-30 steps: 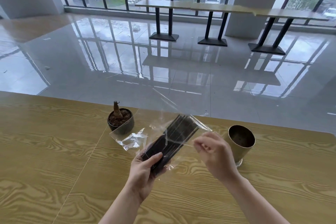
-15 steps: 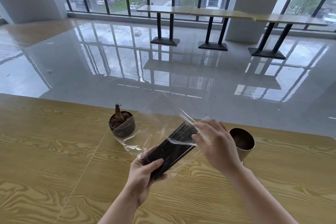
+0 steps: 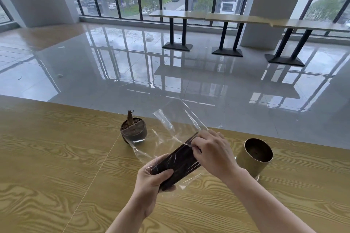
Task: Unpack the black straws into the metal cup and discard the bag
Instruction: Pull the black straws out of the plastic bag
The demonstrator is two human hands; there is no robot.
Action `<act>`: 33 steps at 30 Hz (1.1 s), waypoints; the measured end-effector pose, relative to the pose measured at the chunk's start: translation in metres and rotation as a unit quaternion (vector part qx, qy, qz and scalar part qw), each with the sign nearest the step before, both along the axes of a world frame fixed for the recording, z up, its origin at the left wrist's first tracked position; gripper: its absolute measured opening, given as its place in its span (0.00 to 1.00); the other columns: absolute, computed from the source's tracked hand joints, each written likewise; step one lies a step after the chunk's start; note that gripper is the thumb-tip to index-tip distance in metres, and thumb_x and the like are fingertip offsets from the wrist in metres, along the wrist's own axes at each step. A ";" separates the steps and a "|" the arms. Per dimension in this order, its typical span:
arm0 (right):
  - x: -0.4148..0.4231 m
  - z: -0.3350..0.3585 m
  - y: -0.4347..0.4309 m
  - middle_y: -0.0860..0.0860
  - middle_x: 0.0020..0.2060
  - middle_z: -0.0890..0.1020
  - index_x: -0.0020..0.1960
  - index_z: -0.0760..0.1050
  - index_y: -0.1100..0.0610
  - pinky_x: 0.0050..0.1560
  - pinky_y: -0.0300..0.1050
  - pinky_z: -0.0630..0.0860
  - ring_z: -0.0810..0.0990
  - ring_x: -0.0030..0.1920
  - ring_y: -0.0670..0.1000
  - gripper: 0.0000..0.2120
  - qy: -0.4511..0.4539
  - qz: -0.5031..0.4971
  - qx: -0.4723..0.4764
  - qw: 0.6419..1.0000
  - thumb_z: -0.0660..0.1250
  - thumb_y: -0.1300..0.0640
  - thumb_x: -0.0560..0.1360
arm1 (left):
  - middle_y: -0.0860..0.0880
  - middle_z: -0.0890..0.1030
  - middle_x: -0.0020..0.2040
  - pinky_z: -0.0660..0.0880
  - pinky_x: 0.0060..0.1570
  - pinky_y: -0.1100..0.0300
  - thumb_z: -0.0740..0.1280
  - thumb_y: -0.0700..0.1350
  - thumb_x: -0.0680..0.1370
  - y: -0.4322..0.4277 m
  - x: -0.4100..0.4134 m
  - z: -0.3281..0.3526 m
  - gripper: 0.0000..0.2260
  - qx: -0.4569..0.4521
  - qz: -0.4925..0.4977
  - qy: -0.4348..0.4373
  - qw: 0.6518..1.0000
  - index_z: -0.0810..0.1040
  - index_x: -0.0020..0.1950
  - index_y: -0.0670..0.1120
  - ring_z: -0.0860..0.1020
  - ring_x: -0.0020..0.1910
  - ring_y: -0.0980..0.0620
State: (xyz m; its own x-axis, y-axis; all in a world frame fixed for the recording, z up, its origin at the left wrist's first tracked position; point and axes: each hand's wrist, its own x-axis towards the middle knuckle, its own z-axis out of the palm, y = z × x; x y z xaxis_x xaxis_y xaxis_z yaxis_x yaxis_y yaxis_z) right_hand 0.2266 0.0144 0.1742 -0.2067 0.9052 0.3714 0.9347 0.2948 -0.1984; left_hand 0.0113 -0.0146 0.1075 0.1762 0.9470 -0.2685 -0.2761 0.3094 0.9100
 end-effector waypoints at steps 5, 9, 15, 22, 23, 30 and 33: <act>0.014 0.009 0.011 0.45 0.39 0.86 0.44 0.85 0.51 0.40 0.45 0.79 0.82 0.40 0.49 0.03 0.135 -0.039 -0.076 0.987 0.72 0.54 0.75 | 0.40 0.86 0.53 0.80 0.35 0.52 0.77 0.38 0.66 -0.003 -0.012 -0.009 0.22 -0.018 0.002 0.005 1.000 0.84 0.58 0.49 0.85 0.44 0.42; 0.048 0.016 0.031 0.48 0.39 0.88 0.48 0.86 0.52 0.42 0.47 0.80 0.84 0.40 0.52 0.05 0.180 -0.129 -0.112 0.969 0.72 0.54 0.76 | 0.41 0.86 0.54 0.80 0.35 0.53 0.78 0.41 0.66 -0.007 -0.018 -0.014 0.24 -0.019 -0.032 0.013 0.999 0.83 0.62 0.49 0.84 0.43 0.45; 0.087 0.026 0.046 0.51 0.42 0.88 0.48 0.87 0.52 0.39 0.40 0.72 0.83 0.41 0.53 0.05 0.182 -0.229 -0.065 0.954 0.72 0.54 0.75 | 0.40 0.86 0.52 0.79 0.34 0.53 0.79 0.42 0.62 -0.004 -0.025 -0.019 0.27 -0.027 -0.031 0.017 0.999 0.83 0.61 0.48 0.84 0.41 0.45; 0.106 0.033 0.041 0.50 0.36 0.87 0.44 0.84 0.55 0.43 0.53 0.84 0.86 0.32 0.52 0.04 0.359 -0.218 -0.099 0.902 0.72 0.59 0.77 | 0.39 0.85 0.52 0.78 0.33 0.54 0.80 0.41 0.63 0.004 -0.032 -0.016 0.27 -0.017 -0.044 0.000 0.999 0.83 0.62 0.46 0.83 0.39 0.45; 0.105 0.034 0.040 0.51 0.36 0.87 0.46 0.84 0.56 0.41 0.51 0.85 0.86 0.32 0.52 0.03 0.401 -0.199 -0.114 0.887 0.71 0.61 0.77 | 0.39 0.85 0.52 0.78 0.34 0.53 0.80 0.42 0.63 0.005 -0.031 -0.015 0.27 -0.013 -0.051 0.003 0.999 0.83 0.62 0.46 0.83 0.39 0.44; 0.106 0.038 0.041 0.50 0.37 0.87 0.53 0.81 0.53 0.41 0.44 0.83 0.86 0.36 0.50 0.08 0.382 -0.131 -0.132 0.905 0.72 0.62 0.76 | 0.36 0.84 0.52 0.78 0.32 0.53 0.80 0.40 0.61 0.012 -0.044 -0.024 0.27 -0.019 -0.048 -0.008 0.999 0.83 0.60 0.44 0.82 0.39 0.44; 0.104 0.042 0.045 0.52 0.34 0.86 0.49 0.81 0.53 0.41 0.46 0.83 0.85 0.34 0.49 0.05 0.401 -0.099 -0.168 0.895 0.75 0.58 0.75 | 0.35 0.84 0.51 0.76 0.29 0.54 0.81 0.40 0.59 0.013 -0.052 -0.027 0.30 -0.030 -0.058 -0.022 0.998 0.82 0.61 0.43 0.81 0.37 0.44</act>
